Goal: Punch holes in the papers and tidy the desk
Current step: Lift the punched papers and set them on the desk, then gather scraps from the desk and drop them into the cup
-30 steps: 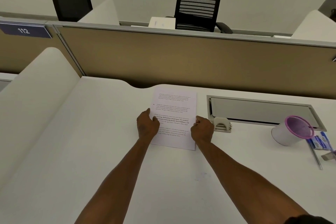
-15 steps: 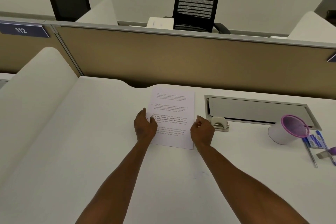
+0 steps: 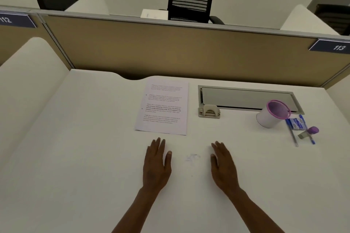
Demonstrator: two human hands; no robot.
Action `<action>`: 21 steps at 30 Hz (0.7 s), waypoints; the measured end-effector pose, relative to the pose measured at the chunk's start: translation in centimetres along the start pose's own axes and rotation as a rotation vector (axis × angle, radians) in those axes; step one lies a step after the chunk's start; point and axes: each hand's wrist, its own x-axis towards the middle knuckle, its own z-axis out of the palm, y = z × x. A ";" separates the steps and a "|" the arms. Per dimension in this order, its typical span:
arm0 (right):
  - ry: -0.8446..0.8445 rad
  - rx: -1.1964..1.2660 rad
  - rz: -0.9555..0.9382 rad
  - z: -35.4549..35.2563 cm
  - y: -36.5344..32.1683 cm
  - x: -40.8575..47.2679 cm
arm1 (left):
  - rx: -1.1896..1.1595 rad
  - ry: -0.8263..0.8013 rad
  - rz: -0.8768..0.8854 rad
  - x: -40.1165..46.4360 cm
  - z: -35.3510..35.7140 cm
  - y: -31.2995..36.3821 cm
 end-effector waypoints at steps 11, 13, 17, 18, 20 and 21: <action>-0.283 -0.147 -0.278 3.0 -1.8 -5.0 | 0.385 -0.242 0.124 -3.2 0.2 -0.7; -0.249 -0.108 -0.252 2.6 -2.1 -4.2 | 0.435 -0.217 0.123 -4.2 -0.3 -1.2; -0.311 -0.166 -0.220 2.3 -3.1 -0.9 | 0.482 -0.188 0.075 -5.8 -1.0 -1.9; -0.338 -0.192 -0.239 2.4 -3.3 -0.5 | 0.480 -0.190 0.068 -5.8 -1.0 -1.9; -0.355 -0.215 -0.290 2.6 -3.4 -1.0 | 0.493 -0.199 0.064 -5.7 -1.1 -1.8; -0.346 -0.215 -0.333 2.7 -3.2 -1.7 | 0.501 -0.200 0.066 -5.6 -1.1 -1.7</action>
